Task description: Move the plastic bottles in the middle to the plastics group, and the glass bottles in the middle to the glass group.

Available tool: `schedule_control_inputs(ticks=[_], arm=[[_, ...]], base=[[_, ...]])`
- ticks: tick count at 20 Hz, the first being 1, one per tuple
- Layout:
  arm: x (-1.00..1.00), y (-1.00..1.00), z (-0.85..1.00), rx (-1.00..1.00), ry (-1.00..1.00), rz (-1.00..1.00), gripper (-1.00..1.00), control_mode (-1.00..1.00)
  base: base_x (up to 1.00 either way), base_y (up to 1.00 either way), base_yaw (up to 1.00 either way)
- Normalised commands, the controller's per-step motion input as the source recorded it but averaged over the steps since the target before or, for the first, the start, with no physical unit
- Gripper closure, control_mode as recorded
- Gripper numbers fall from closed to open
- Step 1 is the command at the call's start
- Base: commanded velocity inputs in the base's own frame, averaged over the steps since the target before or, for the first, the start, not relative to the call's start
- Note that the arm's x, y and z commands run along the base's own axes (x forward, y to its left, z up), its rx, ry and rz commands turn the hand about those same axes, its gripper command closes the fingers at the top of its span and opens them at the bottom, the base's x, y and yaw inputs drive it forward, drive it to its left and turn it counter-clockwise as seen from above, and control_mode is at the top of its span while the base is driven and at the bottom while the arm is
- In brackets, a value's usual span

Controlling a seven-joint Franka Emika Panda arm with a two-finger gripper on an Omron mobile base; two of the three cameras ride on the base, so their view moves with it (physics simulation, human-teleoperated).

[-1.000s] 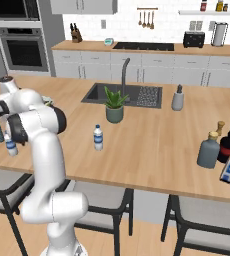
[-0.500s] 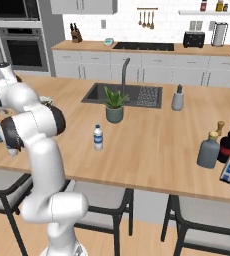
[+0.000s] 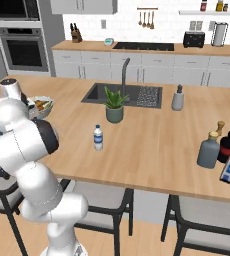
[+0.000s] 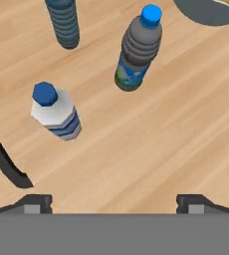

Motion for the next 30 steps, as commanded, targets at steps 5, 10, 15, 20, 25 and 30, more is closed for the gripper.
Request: schedule_control_inputs(ticks=[5, 10, 15, 20, 25, 30], arm=[[-0.12, -0.84, 0.07, 0.00, 0.04, -0.10, -1.00, -1.00], [0.00, -0.73, 0.88, 0.01, 0.08, -0.04, -1.00, -1.00], [0.00, -0.64, 0.52, 0.00, 0.02, -0.11, -1.00, -1.00], [0.00, -0.30, 0.18, -0.15, 0.00, -0.21, -1.00, -1.00], [0.15, -0.39, 0.15, -0.10, 0.05, -0.37, -1.00, -1.00], [0.00, -0.75, 0.13, 0.11, 0.00, -0.43, -1.00, -1.00]], base=[[0.00, 0.00, 0.00], [0.00, 0.00, 0.00], [0.00, 0.00, 0.00], [0.00, 0.00, 0.00], [0.00, 0.00, 0.00], [0.00, 0.00, 0.00]])
